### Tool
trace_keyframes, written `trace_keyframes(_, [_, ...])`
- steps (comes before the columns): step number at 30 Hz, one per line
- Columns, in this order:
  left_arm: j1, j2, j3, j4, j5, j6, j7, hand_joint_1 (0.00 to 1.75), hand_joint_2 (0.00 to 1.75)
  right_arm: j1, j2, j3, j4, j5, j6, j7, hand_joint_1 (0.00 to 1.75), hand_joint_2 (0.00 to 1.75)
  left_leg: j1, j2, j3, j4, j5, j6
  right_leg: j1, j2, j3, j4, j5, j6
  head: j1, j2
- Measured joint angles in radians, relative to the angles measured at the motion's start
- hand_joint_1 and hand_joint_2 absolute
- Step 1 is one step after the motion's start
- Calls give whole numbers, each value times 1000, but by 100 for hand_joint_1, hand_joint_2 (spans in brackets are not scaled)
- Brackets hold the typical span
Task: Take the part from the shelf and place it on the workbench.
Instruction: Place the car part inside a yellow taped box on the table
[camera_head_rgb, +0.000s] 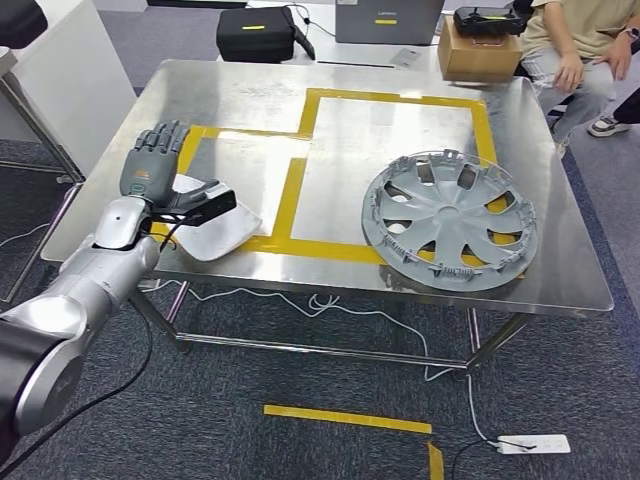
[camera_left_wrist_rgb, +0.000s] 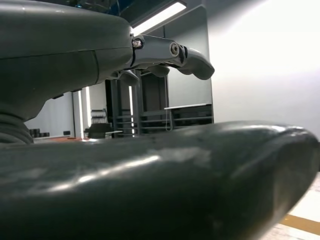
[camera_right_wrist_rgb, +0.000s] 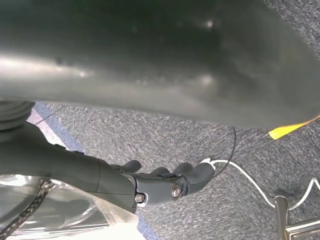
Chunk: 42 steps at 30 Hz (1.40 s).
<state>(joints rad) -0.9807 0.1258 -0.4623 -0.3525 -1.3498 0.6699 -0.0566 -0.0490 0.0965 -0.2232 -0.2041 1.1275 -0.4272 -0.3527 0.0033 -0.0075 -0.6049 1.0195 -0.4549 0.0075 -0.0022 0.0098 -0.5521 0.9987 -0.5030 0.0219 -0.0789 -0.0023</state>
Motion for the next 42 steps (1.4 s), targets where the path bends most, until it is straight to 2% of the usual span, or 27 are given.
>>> trace_keyframes(16, [0, 4, 21, 0, 11, -12, -24, 0, 0, -3, 0, 0, 0, 0, 2, 1, 0, 0, 0, 0, 0, 0, 0, 0, 0, 0, 0, 0, 0, 0, 0, 0])
trace_keyframes(25, [-2, 14, 51, -25, 88, -50, -144, 0, 0, 1, 0, 0, 0, -17, 2, -1, 0, 0, 0, 0, 0, 0, 0, 0, 0, 0, 0, 0, 0, 0, 0, 0])
trace_keyframes(32, [30, 89, 80, -103, 164, -64, -203, 0, 0, 9, 0, 0, 1, -25, -5, -4, 0, 0, 0, 1, 0, 0, 0, 0, 0, 1, 0, 1, 0, 0, 0, 0])
trace_keyframes(39, [96, 204, 128, -183, 236, -54, -222, 0, 0, 16, 0, 0, 1, -39, -12, -3, 0, 0, 0, 2, 0, -1, 0, 0, 0, 2, -1, 2, -1, -1, 0, 0])
trace_keyframes(42, [151, 261, 158, -231, 279, -46, -233, 0, 0, 17, 0, -3, 1, -48, -17, -3, 0, 0, 0, 3, 1, -1, 0, 0, 0, 3, -1, 3, -1, -1, 0, 0])
